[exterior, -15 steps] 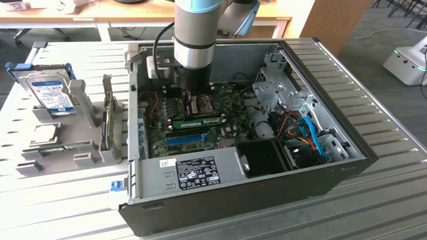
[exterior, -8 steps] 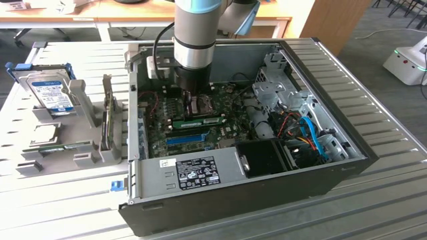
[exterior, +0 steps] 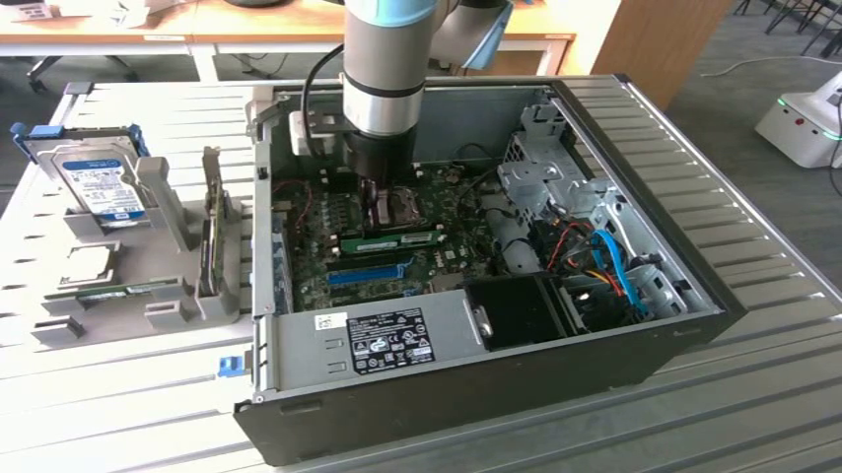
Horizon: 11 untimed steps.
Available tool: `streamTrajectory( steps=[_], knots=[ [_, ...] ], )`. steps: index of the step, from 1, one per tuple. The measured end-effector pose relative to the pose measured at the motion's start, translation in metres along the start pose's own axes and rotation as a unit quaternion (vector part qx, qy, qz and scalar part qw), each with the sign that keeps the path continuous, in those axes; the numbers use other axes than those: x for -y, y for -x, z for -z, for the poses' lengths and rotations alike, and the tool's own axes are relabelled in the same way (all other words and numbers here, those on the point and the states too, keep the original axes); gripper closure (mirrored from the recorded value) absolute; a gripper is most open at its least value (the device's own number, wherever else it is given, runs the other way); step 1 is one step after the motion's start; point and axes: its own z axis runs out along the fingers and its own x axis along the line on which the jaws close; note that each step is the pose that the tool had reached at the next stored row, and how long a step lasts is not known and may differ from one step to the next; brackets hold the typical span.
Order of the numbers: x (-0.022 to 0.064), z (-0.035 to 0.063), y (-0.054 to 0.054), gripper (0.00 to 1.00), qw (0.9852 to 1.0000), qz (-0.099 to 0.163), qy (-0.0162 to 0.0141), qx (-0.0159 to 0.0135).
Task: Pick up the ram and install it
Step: 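Press down the ram until it locks into place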
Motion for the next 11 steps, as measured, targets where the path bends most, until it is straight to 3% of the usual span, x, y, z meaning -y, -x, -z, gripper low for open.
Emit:
streamTrajectory(
  steps=[11],
  knots=[
    [0.0,-0.001,0.0,0.9,1.0,0.0,0.0,0.0]
  ],
)
